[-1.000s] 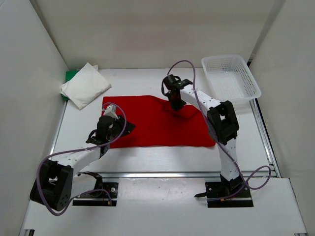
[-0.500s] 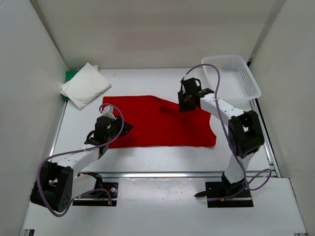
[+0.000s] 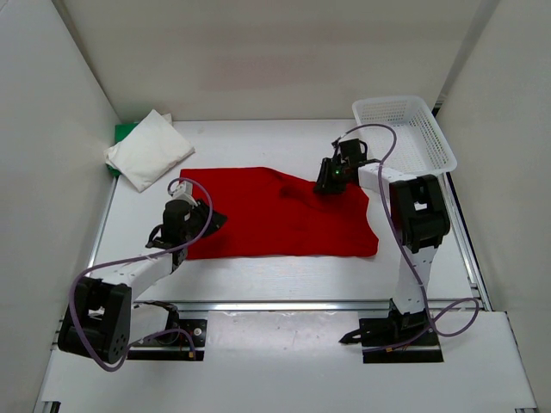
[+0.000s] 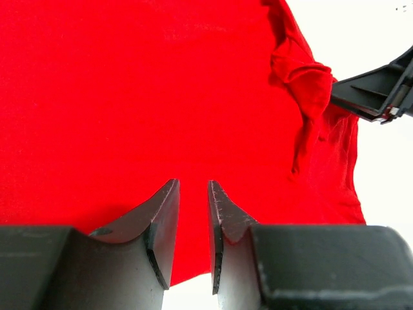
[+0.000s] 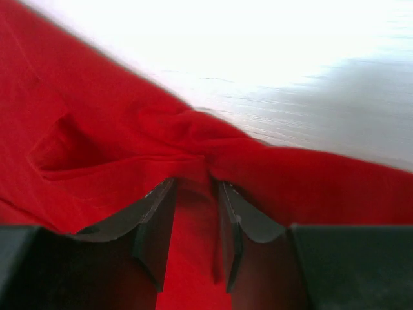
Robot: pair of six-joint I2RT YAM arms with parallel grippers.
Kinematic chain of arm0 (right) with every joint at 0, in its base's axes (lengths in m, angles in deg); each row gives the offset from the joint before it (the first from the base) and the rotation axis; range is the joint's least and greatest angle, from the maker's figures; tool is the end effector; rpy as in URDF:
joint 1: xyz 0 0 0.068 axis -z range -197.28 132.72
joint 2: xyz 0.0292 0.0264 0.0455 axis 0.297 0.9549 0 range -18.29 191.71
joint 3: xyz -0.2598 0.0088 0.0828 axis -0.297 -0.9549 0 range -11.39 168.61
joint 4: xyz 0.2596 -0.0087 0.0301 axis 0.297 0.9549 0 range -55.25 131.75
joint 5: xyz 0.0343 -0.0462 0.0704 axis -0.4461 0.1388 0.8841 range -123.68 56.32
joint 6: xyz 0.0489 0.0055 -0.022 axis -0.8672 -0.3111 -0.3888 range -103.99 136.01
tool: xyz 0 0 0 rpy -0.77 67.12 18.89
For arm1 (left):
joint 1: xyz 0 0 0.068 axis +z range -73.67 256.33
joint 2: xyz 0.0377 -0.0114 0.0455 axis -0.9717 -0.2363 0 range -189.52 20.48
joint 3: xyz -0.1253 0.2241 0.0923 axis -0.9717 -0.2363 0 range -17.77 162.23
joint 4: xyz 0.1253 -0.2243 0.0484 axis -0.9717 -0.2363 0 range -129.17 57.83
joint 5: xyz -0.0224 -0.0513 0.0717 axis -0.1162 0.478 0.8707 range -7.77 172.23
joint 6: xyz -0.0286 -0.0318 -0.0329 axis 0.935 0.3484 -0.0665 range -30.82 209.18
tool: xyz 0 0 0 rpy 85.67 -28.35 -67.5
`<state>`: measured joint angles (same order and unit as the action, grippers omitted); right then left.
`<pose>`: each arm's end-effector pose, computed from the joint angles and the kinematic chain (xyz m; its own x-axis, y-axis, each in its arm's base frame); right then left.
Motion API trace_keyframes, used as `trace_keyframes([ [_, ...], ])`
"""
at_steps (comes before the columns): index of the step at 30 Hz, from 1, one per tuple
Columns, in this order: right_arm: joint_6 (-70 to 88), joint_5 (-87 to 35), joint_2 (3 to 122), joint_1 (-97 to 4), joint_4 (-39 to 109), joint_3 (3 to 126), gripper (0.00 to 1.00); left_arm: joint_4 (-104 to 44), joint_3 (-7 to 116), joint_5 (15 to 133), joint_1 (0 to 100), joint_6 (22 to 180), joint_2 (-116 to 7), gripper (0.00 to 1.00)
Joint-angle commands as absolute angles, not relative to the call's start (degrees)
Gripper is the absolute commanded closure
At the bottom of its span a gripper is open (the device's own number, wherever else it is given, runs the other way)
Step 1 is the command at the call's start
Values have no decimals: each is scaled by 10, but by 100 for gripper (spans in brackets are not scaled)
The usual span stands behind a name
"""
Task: Fold and stack the t-shirts
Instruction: Grap the side of the flattened tshirt furthest away from the robot with both arms
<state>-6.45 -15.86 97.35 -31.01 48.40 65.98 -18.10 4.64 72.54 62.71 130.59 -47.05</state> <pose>0.4154 0.1128 0.1620 -0.8630 0.1634 -0.4780 -0.0862 0.8847 0.4582 0.2201 -0.0595 0.1699 -0.6222 -0.5201 -0.5851 -0.0522 0.7733 -0.6319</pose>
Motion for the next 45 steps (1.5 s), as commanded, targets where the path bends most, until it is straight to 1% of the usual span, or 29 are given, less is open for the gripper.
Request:
trace_keyframes([
  [1,-80,-114,975,-307,440,675,68,-180,67,723,631,1305,-468,65],
  [4,-90,-105,966,-309,425,662,70,-180,70,726,630,1304,-477,65],
  [8,-94,-95,958,-306,406,649,79,-182,73,733,631,1302,-486,65],
  [13,-97,-109,969,-305,404,664,77,-190,89,734,625,1297,-495,65],
  [14,-96,-104,975,-299,405,672,73,-188,87,736,631,1298,-494,65],
  [15,-97,-101,982,-298,412,678,71,-191,91,736,626,1300,-497,65],
  [17,-98,-102,997,-298,422,700,69,-191,92,734,627,1299,-498,66],
  [27,-89,-78,1030,-292,442,735,68,-191,89,735,630,1295,-507,65],
  [29,-89,-75,1027,-297,435,724,69,-187,86,735,635,1296,-507,65],
  [31,-98,-69,1025,-296,421,717,73,-186,89,733,632,1297,-507,65],
  [33,-98,-64,1021,-298,422,714,74,-192,85,733,631,1295,-507,66],
  [37,-93,-80,1004,-298,417,702,69,-186,89,734,631,1294,-510,65],
  [40,-89,-67,1005,-296,423,712,68,-186,88,737,627,1298,-511,65],
  [45,-86,-50,1005,-306,422,707,69,-187,85,738,626,1297,-509,65],
])
